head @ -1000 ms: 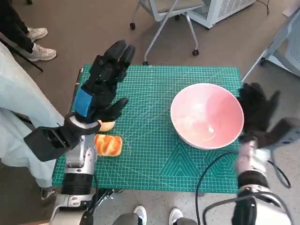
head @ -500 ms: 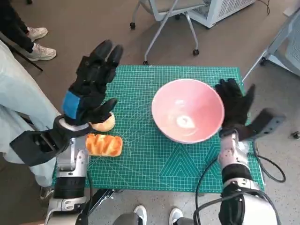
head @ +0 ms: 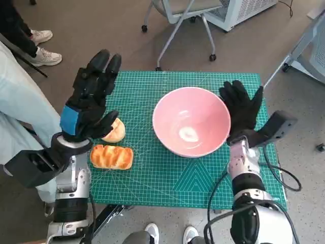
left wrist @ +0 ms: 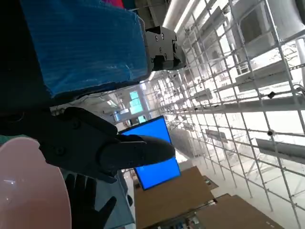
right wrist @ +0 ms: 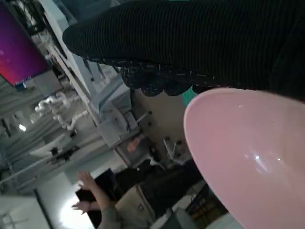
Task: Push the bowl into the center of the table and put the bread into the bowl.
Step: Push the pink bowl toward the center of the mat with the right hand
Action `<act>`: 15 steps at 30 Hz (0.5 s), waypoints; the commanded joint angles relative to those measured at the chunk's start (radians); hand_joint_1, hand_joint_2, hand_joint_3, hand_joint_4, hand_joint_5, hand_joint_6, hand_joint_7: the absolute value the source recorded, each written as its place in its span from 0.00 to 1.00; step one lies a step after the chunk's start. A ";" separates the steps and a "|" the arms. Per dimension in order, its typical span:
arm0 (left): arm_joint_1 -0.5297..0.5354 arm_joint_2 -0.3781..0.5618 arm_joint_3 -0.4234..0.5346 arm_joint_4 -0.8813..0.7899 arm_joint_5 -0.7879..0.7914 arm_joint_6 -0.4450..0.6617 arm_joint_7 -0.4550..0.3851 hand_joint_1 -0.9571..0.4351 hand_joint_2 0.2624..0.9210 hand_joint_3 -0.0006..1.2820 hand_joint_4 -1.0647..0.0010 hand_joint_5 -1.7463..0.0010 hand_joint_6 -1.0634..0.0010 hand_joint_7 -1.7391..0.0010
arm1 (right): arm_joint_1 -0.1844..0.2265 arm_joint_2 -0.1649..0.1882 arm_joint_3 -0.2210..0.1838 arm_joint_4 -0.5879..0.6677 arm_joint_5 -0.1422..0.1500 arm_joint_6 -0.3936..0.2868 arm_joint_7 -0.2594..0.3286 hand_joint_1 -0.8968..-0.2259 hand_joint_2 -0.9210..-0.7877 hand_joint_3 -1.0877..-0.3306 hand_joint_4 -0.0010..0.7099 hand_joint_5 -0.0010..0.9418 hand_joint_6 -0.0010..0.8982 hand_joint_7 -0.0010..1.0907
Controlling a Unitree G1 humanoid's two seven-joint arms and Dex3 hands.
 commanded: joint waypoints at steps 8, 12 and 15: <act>0.017 0.016 0.013 -0.006 0.011 -0.026 0.012 0.24 1.00 0.32 0.91 1.00 1.00 0.82 | -0.011 0.041 -0.015 0.018 0.013 0.030 0.011 0.44 0.00 0.41 0.16 0.01 0.23 0.15; 0.019 0.016 0.012 -0.004 0.010 -0.027 0.014 0.24 1.00 0.32 0.91 1.00 1.00 0.82 | -0.018 0.047 -0.016 0.018 0.014 0.036 0.014 0.43 0.00 0.41 0.16 0.01 0.24 0.15; 0.021 0.015 0.010 -0.008 0.007 -0.022 0.015 0.24 1.00 0.32 0.91 1.00 1.00 0.82 | -0.021 0.047 -0.015 0.018 0.013 0.039 0.015 0.43 0.00 0.41 0.16 0.01 0.24 0.14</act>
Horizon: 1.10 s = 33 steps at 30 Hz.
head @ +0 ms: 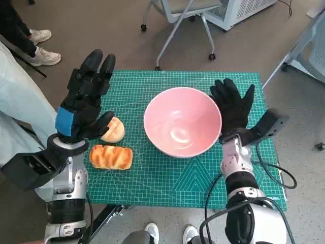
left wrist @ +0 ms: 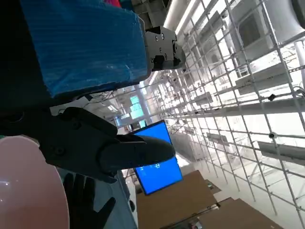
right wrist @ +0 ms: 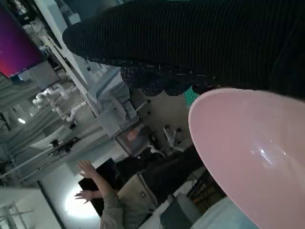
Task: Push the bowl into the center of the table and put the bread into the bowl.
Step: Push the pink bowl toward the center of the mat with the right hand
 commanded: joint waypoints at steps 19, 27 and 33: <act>-0.008 -0.011 -0.014 0.009 0.013 -0.001 0.018 0.24 1.00 0.33 0.91 1.00 1.00 0.82 | 0.008 -0.066 0.140 -0.048 -0.146 -0.235 0.020 0.49 0.00 0.31 0.13 0.00 0.24 0.13; -0.047 -0.031 -0.035 0.027 0.009 0.012 0.025 0.24 1.00 0.33 0.91 1.00 1.00 0.81 | 0.038 -0.080 0.207 -0.160 -0.169 -0.442 0.114 0.35 0.00 0.41 0.21 0.02 0.26 0.15; -0.086 -0.052 -0.053 0.040 -0.002 0.035 0.021 0.24 1.00 0.33 0.91 1.00 0.99 0.80 | 0.096 -0.082 0.248 -0.329 -0.127 -0.516 0.205 0.34 0.00 0.42 0.23 0.03 0.26 0.16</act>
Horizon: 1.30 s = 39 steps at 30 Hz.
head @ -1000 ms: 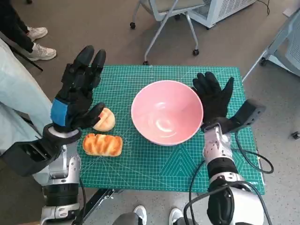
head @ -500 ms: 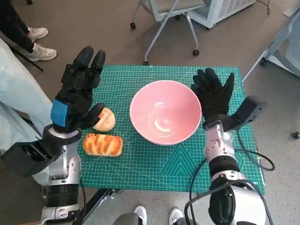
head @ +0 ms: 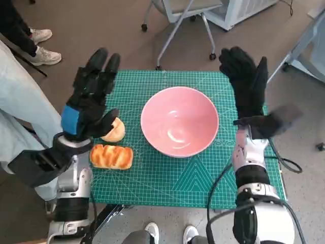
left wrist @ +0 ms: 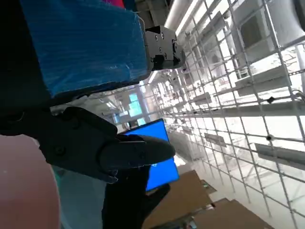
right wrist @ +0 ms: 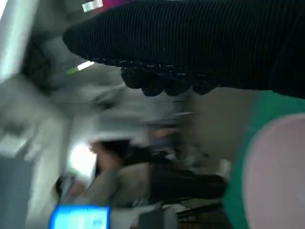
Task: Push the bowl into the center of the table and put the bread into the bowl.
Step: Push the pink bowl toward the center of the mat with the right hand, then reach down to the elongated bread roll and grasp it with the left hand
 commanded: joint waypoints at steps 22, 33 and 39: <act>-0.164 -0.025 -0.067 -0.010 0.006 0.084 -0.042 0.26 1.00 0.34 0.90 1.00 1.00 0.76 | 0.263 -0.037 0.155 -0.554 0.087 0.085 0.129 0.35 0.00 0.41 0.26 0.00 0.07 0.48; -0.183 -0.014 -0.080 -0.015 0.015 0.085 -0.060 0.27 1.00 0.35 0.90 1.00 1.00 0.76 | 0.282 -0.035 0.172 -0.587 0.078 0.101 0.085 0.34 0.00 0.43 0.26 0.00 0.04 0.50; -0.184 0.005 -0.078 -0.024 0.032 0.077 -0.070 0.27 1.00 0.35 0.90 1.00 1.00 0.76 | 0.283 -0.031 0.180 -0.586 0.074 0.098 0.071 0.35 0.00 0.43 0.26 0.00 0.04 0.50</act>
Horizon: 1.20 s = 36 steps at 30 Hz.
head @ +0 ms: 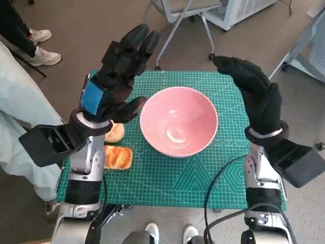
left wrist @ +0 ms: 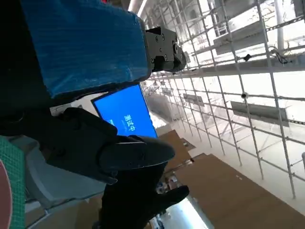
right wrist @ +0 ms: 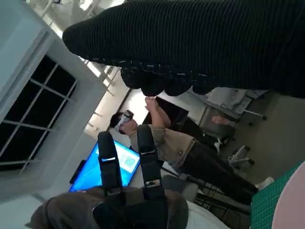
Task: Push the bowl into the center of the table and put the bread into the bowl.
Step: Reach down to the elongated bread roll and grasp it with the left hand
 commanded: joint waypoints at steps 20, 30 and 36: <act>0.126 0.462 0.073 -0.183 0.435 -0.086 0.000 0.41 0.65 0.08 0.83 0.98 1.00 0.73 | 0.026 0.017 0.020 0.003 0.002 0.019 -0.026 0.32 0.00 0.43 0.26 0.00 0.02 0.52; 0.290 0.613 0.085 -0.407 0.450 0.175 -0.075 0.53 0.66 0.03 0.82 0.99 0.88 0.80 | 0.015 0.018 0.020 0.021 0.004 0.021 -0.025 0.32 0.00 0.43 0.26 0.00 0.02 0.53; 0.361 0.666 0.071 -0.478 0.521 0.220 -0.081 0.57 0.65 0.01 0.80 1.00 0.75 0.90 | 0.005 0.018 0.018 0.036 0.010 0.022 -0.019 0.33 0.00 0.43 0.26 0.00 0.02 0.53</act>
